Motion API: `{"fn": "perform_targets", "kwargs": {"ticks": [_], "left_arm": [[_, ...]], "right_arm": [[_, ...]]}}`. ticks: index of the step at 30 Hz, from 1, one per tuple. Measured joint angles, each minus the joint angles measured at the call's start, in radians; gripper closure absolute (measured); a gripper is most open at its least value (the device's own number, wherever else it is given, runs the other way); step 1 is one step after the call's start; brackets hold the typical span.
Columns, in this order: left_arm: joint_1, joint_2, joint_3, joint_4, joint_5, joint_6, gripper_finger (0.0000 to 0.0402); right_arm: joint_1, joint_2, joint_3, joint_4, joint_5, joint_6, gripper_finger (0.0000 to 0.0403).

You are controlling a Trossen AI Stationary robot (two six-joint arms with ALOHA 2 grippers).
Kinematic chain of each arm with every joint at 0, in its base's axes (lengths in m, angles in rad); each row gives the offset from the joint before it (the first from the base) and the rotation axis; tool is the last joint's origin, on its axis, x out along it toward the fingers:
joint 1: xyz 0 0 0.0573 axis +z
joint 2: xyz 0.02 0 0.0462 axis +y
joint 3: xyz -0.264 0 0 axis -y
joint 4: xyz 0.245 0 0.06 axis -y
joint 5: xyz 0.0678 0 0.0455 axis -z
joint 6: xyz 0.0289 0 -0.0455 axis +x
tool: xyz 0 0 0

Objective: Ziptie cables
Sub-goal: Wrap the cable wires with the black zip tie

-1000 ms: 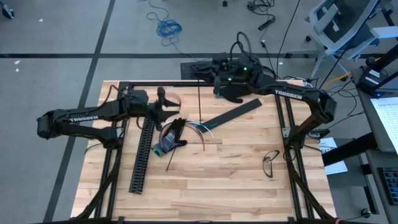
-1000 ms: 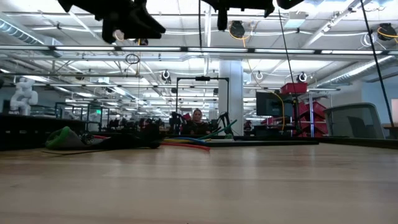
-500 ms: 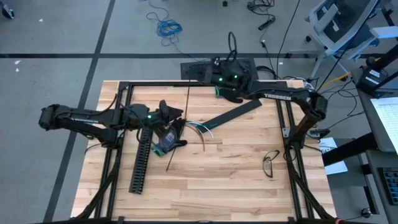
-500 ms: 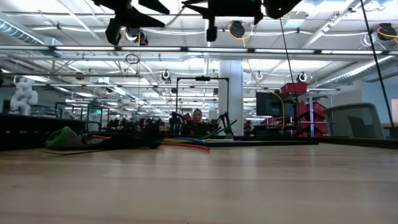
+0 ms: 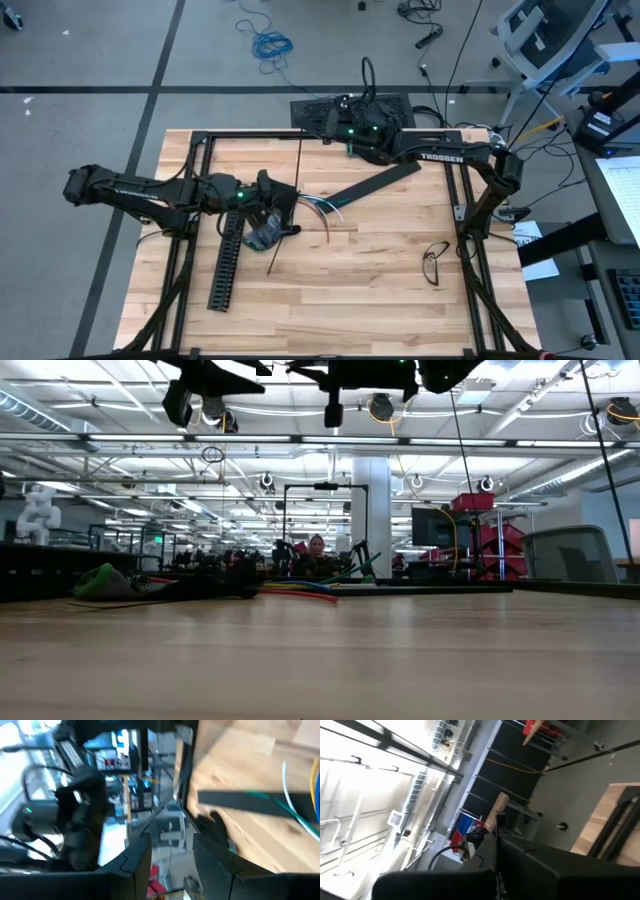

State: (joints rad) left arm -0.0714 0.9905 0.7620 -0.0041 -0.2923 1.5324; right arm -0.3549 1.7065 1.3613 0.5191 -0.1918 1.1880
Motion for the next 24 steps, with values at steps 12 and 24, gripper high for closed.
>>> {"fn": "perform_targets", "kwargs": {"ticks": [12,24], "left_arm": [[-0.036,0.0,0.0,0.017,-0.15,-0.005,0.0259],[-0.036,0.0,0.0,0.018,-0.049,-0.008,0.0259]], "right_arm": [[-0.004,-0.002,0.0,-0.023,0.006,-0.118,0.0403],[0.011,-0.004,0.0,0.018,0.003,-0.101,0.0403]]}}
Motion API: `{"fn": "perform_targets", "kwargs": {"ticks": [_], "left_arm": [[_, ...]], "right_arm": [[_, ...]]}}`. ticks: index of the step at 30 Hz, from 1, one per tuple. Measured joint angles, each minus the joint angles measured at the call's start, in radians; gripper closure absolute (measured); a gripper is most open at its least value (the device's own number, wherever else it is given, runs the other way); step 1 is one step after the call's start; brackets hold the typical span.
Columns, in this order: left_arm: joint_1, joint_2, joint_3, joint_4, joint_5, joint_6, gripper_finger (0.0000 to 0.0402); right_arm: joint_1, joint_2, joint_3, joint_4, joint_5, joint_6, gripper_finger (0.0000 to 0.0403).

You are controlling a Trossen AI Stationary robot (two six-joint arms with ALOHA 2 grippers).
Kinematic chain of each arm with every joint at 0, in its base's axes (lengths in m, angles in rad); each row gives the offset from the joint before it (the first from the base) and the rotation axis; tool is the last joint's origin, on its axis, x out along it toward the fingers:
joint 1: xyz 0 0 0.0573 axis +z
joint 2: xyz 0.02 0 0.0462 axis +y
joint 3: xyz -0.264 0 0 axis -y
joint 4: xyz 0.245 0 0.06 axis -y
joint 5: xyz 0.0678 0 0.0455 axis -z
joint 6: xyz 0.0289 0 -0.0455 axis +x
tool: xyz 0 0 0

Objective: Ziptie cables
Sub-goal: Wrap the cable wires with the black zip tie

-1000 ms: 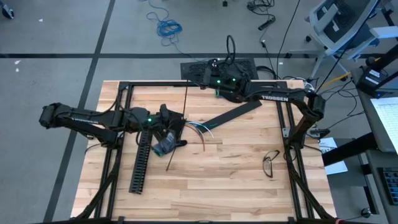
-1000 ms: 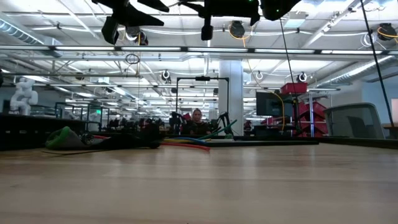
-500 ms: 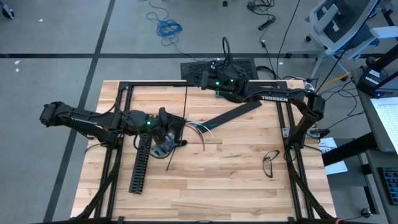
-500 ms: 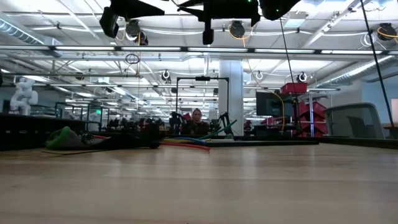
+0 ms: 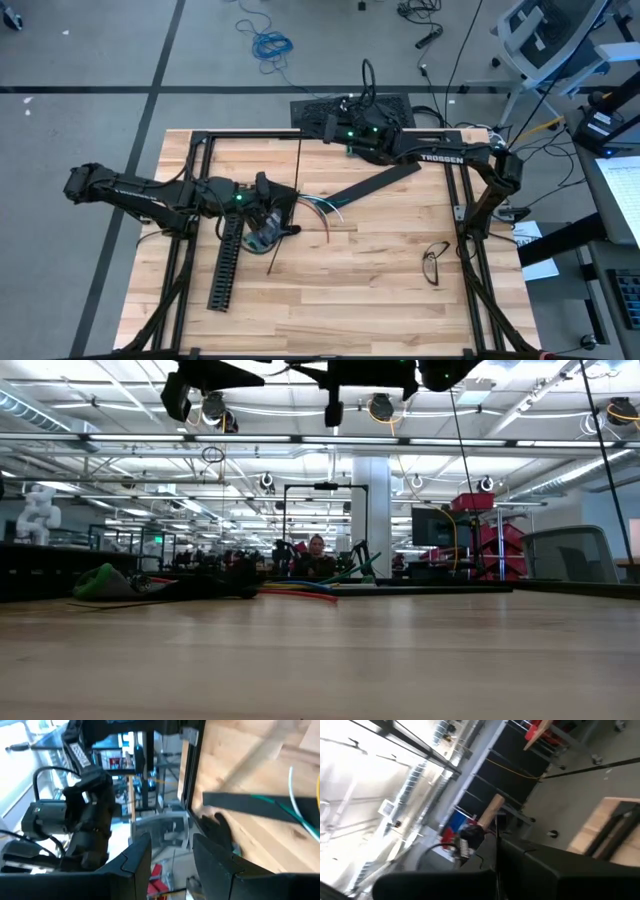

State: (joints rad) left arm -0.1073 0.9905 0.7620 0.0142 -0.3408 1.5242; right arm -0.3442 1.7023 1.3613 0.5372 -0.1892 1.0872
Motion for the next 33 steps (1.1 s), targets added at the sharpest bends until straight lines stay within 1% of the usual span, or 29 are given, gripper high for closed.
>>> {"fn": "perform_targets", "kwargs": {"ticks": [2,8,24,26,28,30,32,33], "left_arm": [[0.003,0.0,0.0,-0.002,0.018,0.001,0.0259],[0.008,0.0,0.0,-0.006,0.104,0.0,0.0259],[-0.033,0.024,0.0,-0.008,0.122,0.0,0.0263],[-0.033,0.024,0.0,-0.01,0.121,0.0,0.0275],[-0.032,0.024,0.0,-0.024,0.113,0.0,0.0299],[-0.032,0.024,0.0,-0.046,0.111,0.0,0.0334],[-0.032,0.024,0.0,-0.066,0.109,0.0,0.0378],[-0.031,0.024,0.0,-0.072,0.108,-0.004,0.0389]], "right_arm": [[0.006,0.0,0.001,0.028,0.0,0.026,0.0403],[0.015,-0.001,0.001,0.023,0.002,0.031,0.0403],[0.01,-0.001,0.001,0.036,0.004,0.028,0.0403],[0.01,-0.001,0.001,0.036,0.002,0.027,0.0403],[0.01,-0.001,0.001,0.036,0.0,0.027,0.0403],[0.01,-0.001,0.001,0.036,0.0,0.027,0.0403],[0.01,-0.001,0.001,0.035,0.0,0.027,0.0403],[0.01,-0.001,0.001,0.034,-0.001,0.027,0.0403]]}}
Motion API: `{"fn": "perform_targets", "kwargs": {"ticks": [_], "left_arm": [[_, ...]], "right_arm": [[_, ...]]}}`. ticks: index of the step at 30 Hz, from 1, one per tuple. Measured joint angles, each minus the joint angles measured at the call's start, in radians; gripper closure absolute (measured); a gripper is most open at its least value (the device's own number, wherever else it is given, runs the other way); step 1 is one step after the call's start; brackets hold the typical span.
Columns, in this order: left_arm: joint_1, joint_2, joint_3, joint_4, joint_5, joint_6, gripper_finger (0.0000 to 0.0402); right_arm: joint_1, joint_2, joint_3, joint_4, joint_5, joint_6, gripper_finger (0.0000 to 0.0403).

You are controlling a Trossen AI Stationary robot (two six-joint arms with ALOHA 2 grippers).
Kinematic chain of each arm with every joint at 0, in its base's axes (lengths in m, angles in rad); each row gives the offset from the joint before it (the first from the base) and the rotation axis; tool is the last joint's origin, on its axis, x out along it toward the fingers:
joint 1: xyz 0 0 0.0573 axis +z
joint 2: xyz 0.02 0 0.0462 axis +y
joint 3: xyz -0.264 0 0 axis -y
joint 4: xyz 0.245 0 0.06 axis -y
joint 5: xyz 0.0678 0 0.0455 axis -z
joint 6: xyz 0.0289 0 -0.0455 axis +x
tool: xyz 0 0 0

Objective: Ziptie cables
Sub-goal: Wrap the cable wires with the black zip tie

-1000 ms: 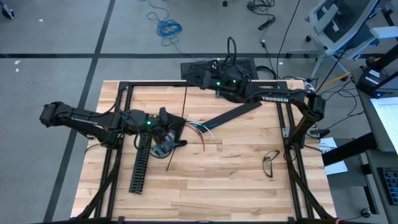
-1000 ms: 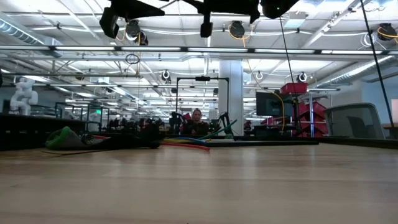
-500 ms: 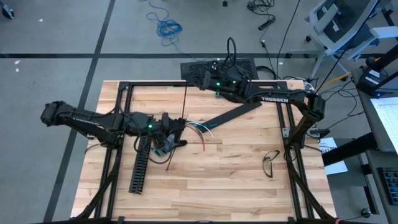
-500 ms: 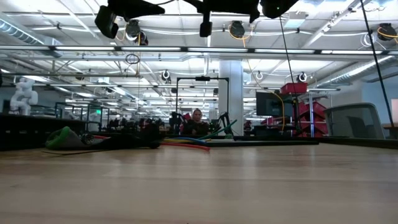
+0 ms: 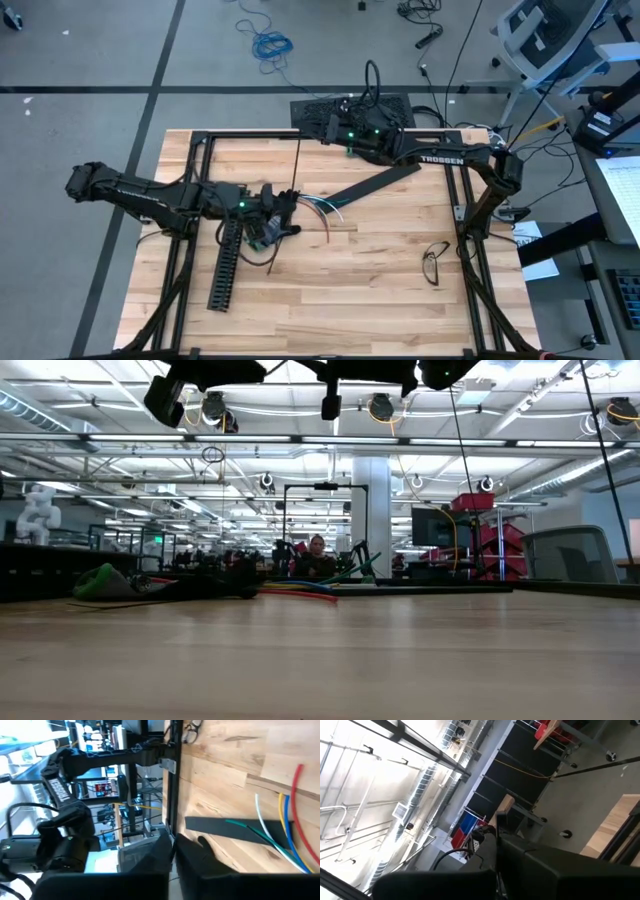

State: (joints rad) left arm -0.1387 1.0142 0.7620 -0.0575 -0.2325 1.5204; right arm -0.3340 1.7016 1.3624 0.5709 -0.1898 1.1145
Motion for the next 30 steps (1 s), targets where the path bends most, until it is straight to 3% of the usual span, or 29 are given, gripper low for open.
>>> {"fn": "perform_targets", "kwargs": {"ticks": [6,10,13,17,21,25,30], "left_arm": [[0.0,0.0,0.0,0.005,0.028,-0.097,0.0398],[0.019,0.0,0.0,0.071,0.1,-0.552,0.0399],[0.058,-0.013,0.0,0.093,0.187,-0.925,0.0399],[0.148,-0.036,-0.001,0.103,0.364,-1.371,0.04],[0.243,-0.042,-0.001,0.108,0.453,-1.767,0.04],[0.297,-0.045,-0.001,0.187,0.551,-2.052,0.04],[0.326,-0.044,-0.001,0.266,0.554,-2.279,0.04]], "right_arm": [[0.0,0.0,0.0,-0.002,-0.006,-0.048,0.0403],[0.0,0.0,0.0,-0.016,-0.055,-0.222,0.0403],[0.0,0.0,0.0,-0.043,-0.123,-0.468,0.0403],[0.0,0.0,0.0,-0.124,-0.163,-0.713,0.0403],[0.0,0.0,0.0,-0.201,-0.212,-0.889,0.0403],[0.002,0.0,0.0,-0.238,-0.231,-1.014,0.0403],[0.002,0.0,0.0,-0.261,-0.193,-1.137,0.0403]]}}
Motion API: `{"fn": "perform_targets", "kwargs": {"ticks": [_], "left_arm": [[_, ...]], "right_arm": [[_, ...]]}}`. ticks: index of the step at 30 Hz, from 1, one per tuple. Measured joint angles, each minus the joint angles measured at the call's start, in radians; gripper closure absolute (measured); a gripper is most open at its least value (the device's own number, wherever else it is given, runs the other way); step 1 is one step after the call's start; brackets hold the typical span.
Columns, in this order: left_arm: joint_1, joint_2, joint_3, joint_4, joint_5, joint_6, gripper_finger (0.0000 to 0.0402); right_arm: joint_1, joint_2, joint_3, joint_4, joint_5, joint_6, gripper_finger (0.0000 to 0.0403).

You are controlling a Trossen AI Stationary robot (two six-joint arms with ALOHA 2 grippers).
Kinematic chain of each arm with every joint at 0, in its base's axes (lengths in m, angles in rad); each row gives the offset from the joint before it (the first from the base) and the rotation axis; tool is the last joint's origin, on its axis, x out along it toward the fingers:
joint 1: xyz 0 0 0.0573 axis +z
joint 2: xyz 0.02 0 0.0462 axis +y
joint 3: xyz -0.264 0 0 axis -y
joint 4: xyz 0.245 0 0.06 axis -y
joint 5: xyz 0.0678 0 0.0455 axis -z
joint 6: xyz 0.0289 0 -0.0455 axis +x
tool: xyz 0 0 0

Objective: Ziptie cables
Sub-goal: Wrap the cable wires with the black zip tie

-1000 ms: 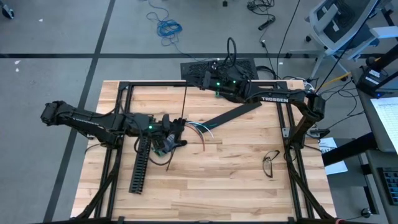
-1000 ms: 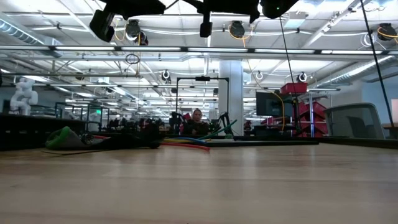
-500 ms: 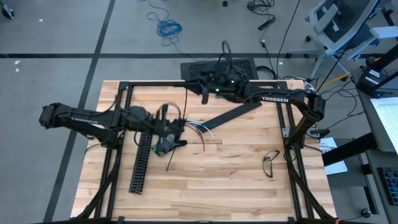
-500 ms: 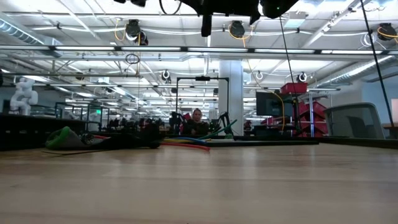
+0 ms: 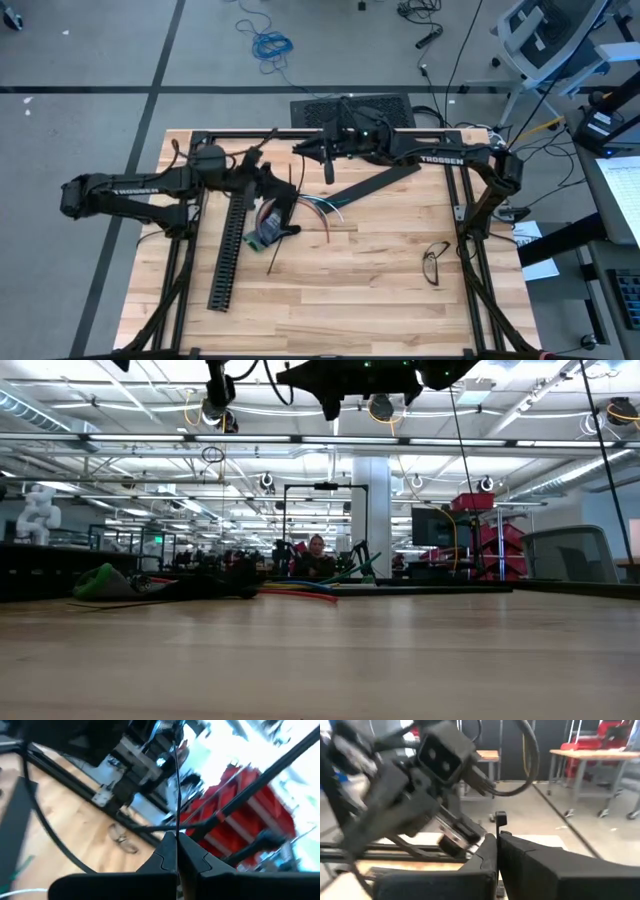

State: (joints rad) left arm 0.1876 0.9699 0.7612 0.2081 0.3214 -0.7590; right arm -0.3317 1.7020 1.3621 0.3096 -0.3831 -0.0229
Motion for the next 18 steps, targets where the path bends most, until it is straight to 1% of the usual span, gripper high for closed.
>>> {"fn": "perform_targets", "kwargs": {"ticks": [4,9,11,13,18], "left_arm": [[0.004,0.005,0.0,0.069,-0.015,-0.096,0.04],[0.009,0.043,0.0,0.109,-0.025,-0.187,0.0401],[0.01,0.065,0.0,0.12,-0.008,-0.221,0.0401],[0.01,0.083,0.0,0.124,0.008,-0.252,0.0401],[0.02,0.09,0.0,0.127,0.018,-0.257,0.0401]], "right_arm": [[0.006,0.003,0.0,0.009,0.023,-0.087,0.0403],[0.029,0.011,0.0,0.019,0.038,-0.135,0.0403],[0.039,0.014,0.0,0.024,0.067,-0.149,0.0403],[0.044,0.016,0.0,0.031,0.072,-0.162,0.0403],[0.045,0.018,0.0,0.032,0.07,-0.151,0.0403]]}}
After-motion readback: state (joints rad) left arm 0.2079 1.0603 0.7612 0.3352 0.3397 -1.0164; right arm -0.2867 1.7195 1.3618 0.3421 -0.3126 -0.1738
